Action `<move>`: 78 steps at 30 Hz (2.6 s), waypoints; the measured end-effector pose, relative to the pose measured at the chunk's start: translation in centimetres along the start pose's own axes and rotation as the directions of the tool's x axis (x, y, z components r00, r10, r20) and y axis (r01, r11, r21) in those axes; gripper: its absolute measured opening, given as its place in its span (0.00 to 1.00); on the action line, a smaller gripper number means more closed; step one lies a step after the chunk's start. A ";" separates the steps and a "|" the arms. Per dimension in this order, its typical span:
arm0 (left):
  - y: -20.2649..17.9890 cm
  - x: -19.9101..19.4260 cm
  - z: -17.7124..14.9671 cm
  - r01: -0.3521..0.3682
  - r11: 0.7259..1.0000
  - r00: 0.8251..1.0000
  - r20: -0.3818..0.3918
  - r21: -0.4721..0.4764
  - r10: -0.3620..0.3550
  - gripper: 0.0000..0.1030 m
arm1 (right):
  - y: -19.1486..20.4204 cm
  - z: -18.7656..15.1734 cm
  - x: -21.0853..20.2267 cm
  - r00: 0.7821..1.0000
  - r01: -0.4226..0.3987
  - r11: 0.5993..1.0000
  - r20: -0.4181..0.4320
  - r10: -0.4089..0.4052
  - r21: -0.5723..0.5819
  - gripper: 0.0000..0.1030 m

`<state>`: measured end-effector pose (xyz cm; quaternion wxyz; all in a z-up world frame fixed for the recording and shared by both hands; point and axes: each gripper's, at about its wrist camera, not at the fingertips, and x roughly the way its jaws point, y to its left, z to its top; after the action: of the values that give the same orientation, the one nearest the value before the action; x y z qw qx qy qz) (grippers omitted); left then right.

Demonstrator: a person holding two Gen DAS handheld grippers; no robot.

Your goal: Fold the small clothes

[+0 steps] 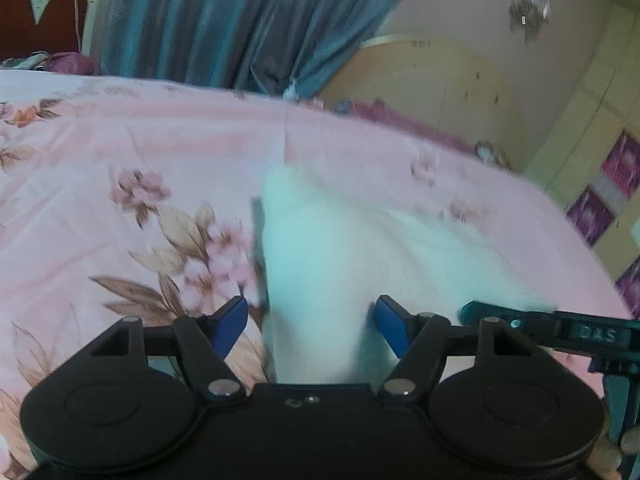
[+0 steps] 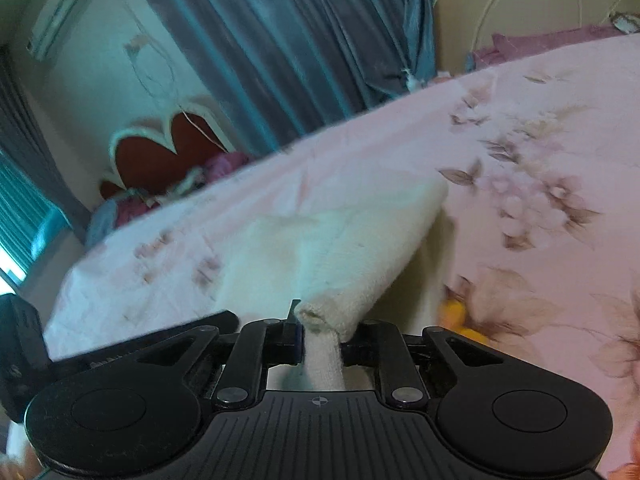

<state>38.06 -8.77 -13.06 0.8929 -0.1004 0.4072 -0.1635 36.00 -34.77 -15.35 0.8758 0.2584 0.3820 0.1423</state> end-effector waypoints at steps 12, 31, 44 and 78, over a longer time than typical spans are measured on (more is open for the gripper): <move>-0.1 0.3 -0.3 -0.011 0.999 0.999 -0.034 -0.047 0.010 0.70 | -2.3 0.9 -2.7 0.998 0.018 0.993 0.059 -0.025 0.118 0.43; -1.1 0.0 -0.1 -0.032 0.997 0.999 0.020 -0.070 0.034 0.68 | -2.3 4.5 3.3 0.978 0.202 0.971 0.071 -0.194 -0.130 0.13; 0.4 5.2 4.1 -0.105 0.989 0.994 -0.004 -0.108 0.106 0.72 | -2.2 4.5 2.9 0.962 0.269 0.963 0.060 -0.268 -0.017 0.54; 0.9 -4.7 -6.0 -0.012 0.997 0.995 -0.101 -0.081 0.004 0.42 | 3.0 -8.8 -6.0 0.984 0.159 0.983 -0.071 -0.165 -0.087 0.08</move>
<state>30.77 -6.47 -14.00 0.8671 -0.1265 0.4585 -0.1483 25.31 -32.02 -15.13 0.8787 0.1850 0.4296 0.0958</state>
